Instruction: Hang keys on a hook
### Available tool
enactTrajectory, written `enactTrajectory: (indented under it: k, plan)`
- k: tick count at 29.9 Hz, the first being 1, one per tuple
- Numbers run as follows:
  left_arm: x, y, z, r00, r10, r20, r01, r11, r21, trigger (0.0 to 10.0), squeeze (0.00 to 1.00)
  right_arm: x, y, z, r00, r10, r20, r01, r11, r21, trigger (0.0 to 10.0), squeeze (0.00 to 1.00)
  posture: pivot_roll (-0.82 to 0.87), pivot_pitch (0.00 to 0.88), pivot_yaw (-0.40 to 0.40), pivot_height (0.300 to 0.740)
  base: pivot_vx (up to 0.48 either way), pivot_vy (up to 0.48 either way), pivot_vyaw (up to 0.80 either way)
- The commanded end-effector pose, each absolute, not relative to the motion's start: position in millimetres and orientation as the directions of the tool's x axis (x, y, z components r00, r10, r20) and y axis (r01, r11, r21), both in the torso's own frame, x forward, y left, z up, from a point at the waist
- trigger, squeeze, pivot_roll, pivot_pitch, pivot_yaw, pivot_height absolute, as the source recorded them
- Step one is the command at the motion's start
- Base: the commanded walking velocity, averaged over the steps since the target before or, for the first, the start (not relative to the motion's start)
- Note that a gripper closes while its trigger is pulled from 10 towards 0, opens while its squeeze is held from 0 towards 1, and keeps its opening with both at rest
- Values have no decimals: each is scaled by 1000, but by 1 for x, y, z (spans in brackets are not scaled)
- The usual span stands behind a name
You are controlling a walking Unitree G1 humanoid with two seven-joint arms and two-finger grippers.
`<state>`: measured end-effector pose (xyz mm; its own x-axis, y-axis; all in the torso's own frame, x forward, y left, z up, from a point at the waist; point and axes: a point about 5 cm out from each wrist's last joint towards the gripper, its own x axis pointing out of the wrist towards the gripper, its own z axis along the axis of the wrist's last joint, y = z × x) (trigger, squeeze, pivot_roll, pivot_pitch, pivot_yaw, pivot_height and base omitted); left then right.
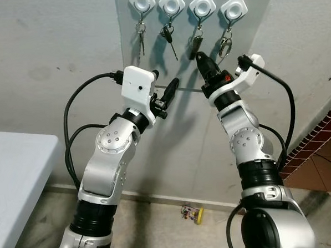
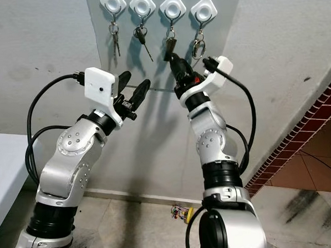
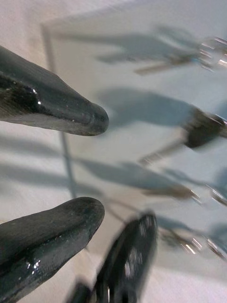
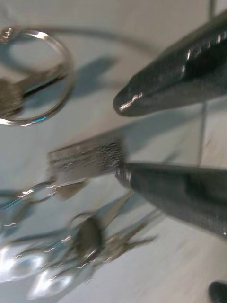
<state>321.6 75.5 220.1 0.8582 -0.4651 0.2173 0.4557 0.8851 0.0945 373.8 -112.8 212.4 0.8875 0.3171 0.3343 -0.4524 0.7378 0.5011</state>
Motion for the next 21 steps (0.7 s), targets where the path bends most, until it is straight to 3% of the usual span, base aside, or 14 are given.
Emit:
enactTrajectory:
  k: [1,11,17,21]
  plan:
    - [325,80,199,899,-409,156,406,912,48,10000,0,369,-117,202,894,320,314,-434,793,427,10000,1000,47,81,-69,740,0,0,0]
    - [331,101,142,957,-290,11,289,953,-89,10000,0,353,-138,137,950,285,125,-310,911,272,10000,1000,38,70,-59,740,0,0,0]
    - [326,121,85,972,-202,-118,202,979,-15,10000,0,331,-157,75,968,234,-91,-215,959,183,10000,1000,29,58,-49,740,0,0,0]
    - [314,124,53,949,-238,-207,242,970,-9,10000,0,310,-161,37,944,231,-237,-225,973,54,10000,1000,22,52,-42,740,0,0,0]
